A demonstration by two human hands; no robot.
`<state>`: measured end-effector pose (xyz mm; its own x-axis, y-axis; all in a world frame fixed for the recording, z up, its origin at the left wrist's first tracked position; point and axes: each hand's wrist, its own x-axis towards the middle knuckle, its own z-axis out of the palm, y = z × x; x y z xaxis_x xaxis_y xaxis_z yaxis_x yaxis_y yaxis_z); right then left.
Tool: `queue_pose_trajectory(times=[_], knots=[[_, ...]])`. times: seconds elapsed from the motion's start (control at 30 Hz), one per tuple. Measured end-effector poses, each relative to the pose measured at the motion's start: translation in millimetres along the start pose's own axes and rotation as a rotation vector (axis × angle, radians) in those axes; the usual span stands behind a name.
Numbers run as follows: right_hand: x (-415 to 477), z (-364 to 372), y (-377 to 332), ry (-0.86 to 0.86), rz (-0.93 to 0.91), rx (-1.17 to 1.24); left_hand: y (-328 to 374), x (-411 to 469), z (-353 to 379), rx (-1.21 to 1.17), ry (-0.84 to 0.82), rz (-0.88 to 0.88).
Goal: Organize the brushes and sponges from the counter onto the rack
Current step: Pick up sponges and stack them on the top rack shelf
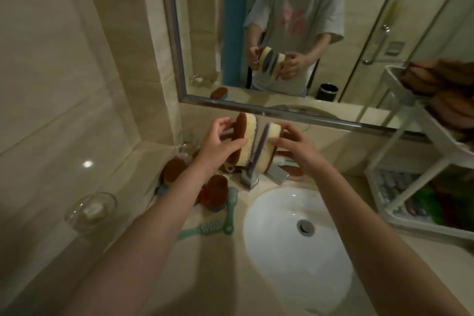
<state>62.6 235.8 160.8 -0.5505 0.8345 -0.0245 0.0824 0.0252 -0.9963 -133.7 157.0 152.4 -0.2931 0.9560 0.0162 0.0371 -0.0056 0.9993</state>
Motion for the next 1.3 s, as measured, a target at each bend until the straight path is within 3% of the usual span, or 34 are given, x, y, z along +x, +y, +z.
queue_pose_trajectory(times=[0.13, 0.3, 0.6, 0.83, 1.07, 1.17, 1.3], knots=[[-15, -25, -18, 0.084, -0.026, 0.044, 21, 5, 42, -0.049, -0.134, 0.023], [-38, -55, -30, 0.318, -0.096, 0.109, 39, 11, 86, -0.083, -0.217, 0.063], [-84, -135, -68, 0.631, -0.23, 0.057, 77, 6, 191, -0.133, -0.403, 0.125], [-112, -201, -83, 0.527, -0.236, 0.092, 113, 2, 264, -0.193, -0.37, 0.131], [-125, -247, -80, 0.417, -0.208, 0.203, 124, 11, 314, -0.09, -0.31, 0.181], [-121, -274, -90, 0.58, -0.162, 0.018, 122, 19, 324, -0.057, -0.226, 0.191], [-99, -312, -107, 0.824, -0.179, -0.532, 120, 30, 329, -0.003, -0.172, 0.181]])
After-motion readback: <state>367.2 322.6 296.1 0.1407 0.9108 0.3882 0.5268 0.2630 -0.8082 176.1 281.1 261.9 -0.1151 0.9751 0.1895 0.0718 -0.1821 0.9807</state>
